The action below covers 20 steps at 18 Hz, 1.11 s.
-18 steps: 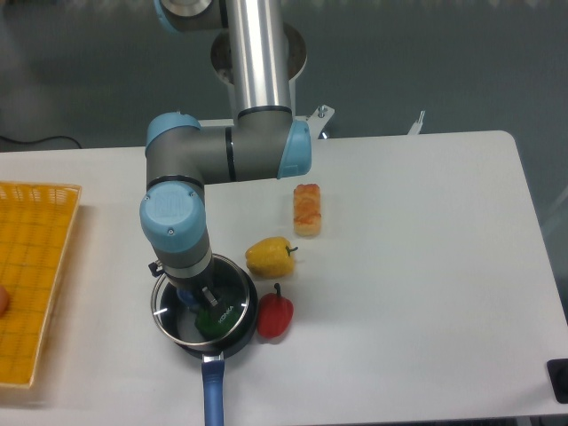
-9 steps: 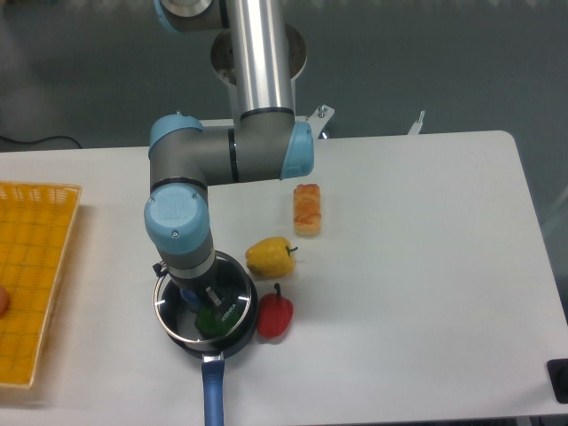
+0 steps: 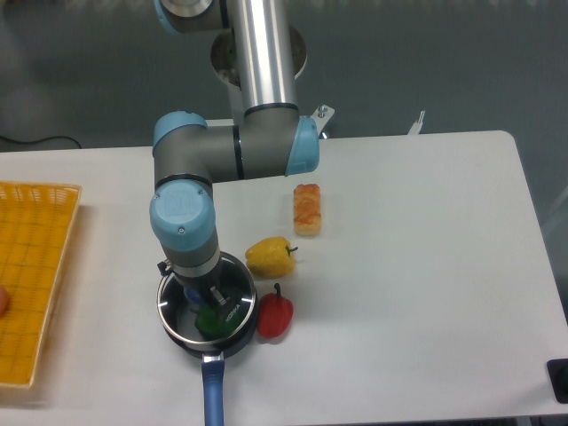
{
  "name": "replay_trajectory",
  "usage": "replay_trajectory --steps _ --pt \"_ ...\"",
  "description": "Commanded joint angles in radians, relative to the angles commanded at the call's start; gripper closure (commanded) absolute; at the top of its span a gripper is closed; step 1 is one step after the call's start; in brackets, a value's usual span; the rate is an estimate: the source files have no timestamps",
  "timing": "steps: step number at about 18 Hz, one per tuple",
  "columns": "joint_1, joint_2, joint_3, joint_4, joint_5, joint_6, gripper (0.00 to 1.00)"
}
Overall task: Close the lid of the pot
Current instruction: 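Lower the lid onto the saucepan rim, then adjust the lid position on the saucepan rim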
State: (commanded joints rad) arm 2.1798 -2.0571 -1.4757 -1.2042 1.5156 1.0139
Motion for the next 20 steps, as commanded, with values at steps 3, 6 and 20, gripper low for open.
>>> replay_trajectory --steps 3,6,20 --pt "0.008 -0.005 0.003 0.002 0.000 0.000 0.40" --pt "0.011 -0.009 0.006 0.003 0.000 0.000 0.40" --pt "0.012 -0.021 0.020 0.005 0.000 -0.005 0.40"
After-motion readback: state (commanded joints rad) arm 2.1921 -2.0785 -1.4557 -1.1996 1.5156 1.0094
